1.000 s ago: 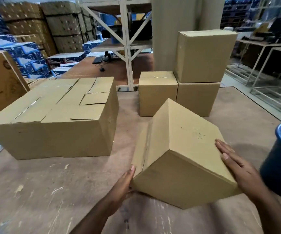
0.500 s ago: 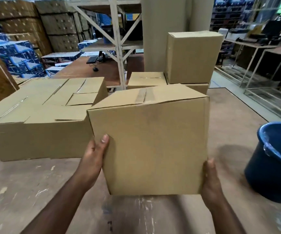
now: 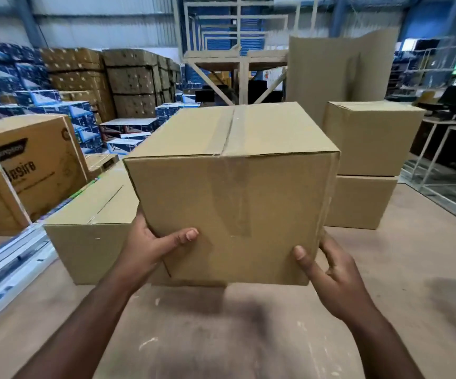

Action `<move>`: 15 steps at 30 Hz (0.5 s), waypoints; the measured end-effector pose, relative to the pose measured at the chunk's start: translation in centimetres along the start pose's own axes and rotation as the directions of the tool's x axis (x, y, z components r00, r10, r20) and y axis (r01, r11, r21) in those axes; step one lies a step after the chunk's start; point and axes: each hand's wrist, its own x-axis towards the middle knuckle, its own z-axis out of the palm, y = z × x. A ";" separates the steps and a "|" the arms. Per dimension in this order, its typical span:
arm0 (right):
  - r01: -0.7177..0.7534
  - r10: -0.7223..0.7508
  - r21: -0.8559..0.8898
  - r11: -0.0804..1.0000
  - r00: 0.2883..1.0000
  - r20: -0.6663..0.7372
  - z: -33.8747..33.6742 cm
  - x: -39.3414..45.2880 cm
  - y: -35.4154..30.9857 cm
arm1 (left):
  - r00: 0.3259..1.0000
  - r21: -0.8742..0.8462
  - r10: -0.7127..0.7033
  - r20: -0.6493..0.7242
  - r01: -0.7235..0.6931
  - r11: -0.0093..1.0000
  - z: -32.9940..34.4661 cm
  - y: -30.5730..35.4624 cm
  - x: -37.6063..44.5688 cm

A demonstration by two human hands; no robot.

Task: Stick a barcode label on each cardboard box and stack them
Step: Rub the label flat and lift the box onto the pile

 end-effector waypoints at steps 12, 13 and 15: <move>0.117 -0.062 -0.183 0.976 0.958 0.282 16.5 17.1 -4.2 | 0.985 0.240 0.140 -0.106 -0.111 0.964 -16.2 4.3 11.1; 0.116 -0.071 -0.145 0.983 0.956 0.285 17.8 18.6 -4.1 | 0.976 0.253 0.161 -0.147 -0.120 0.960 -16.9 4.1 12.1; 0.108 -0.082 -0.082 0.991 0.959 0.270 20.2 20.8 -4.2 | 0.965 0.284 0.172 -0.197 -0.112 0.952 -18.2 3.6 14.0</move>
